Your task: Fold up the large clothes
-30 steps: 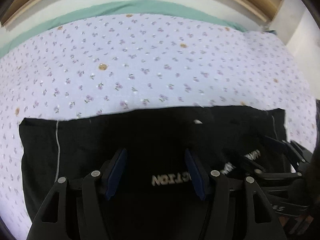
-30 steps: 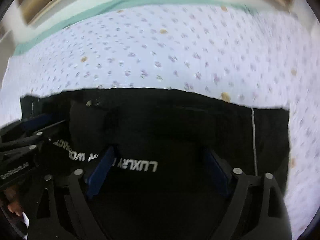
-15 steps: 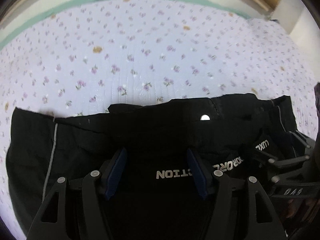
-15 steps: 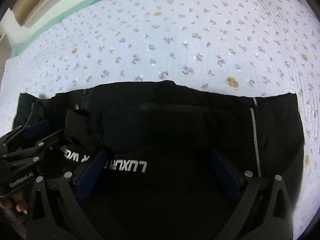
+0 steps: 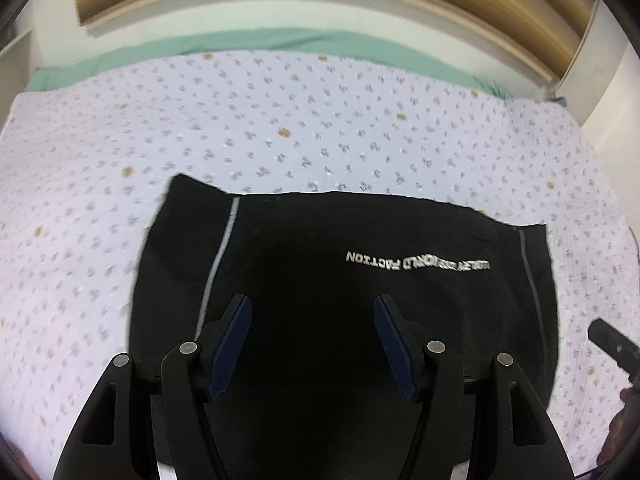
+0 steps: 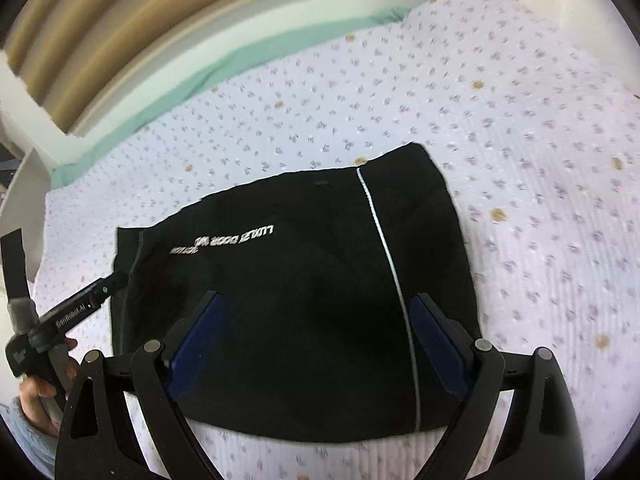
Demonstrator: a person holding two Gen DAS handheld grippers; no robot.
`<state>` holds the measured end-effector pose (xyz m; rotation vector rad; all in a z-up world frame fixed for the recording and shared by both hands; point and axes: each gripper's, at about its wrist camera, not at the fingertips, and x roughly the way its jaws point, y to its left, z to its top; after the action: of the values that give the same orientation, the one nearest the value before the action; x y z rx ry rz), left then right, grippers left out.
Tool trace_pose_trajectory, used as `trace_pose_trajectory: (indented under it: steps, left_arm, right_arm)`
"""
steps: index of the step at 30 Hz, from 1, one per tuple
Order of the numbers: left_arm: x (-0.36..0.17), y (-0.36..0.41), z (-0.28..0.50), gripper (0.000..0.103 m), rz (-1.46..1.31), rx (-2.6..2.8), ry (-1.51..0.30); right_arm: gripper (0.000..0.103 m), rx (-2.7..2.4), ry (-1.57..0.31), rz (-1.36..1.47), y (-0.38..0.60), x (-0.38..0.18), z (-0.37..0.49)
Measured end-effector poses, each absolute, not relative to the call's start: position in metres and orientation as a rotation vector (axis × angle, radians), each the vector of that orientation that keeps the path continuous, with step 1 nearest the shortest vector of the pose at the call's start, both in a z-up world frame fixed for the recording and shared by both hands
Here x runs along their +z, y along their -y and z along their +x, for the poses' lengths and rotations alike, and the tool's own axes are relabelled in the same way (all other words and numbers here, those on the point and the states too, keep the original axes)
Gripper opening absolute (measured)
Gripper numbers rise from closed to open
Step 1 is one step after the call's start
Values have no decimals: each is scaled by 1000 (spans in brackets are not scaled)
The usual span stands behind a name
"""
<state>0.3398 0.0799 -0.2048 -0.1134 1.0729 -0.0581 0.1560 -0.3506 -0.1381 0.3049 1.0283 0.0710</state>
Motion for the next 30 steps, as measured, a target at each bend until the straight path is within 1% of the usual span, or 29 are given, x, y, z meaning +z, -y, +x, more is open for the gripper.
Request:
trace_pose_trajectory:
  steps: [5,8,10,13,16,20,22,26,30]
  left_arm:
    - [-168,-93,297,65,-109,-51,-1034]
    - [-159,-106,274,65,-96,-71,-1012]
    - [-163,-120,264,65,-118,-96,-1007]
    - [-184,-155,250,65,-146,-97,-1046]
    - [-213,-199,235,65,-210,-145,-1079]
    - [-248,-254,220,65,-398,-174,-1128]
    - [-269,-281,217,67,-488,-128,-1165]
    - [-303,-309,216,68,-560,-135,-1211]
    - [-341,-317,226,68,-640,-184,-1290]
  right_arm:
    - [95,109,-1007,308,358,-122,113]
    - [95,117,-1004,292,366,-123,87]
    - [95,135,-1012,287,375,-130,76]
    - [95,178,-1078,265,395,-152,62]
    - [95,231,-1100,302,413,-173,53]
    - [95,279,-1116,514,456,-212,50]
    - [95,284,-1123,620,476,-234,54]
    - [96,276,-1171,751,499,-273,67]
    - [96,271,-1250,817,512,-312,84]
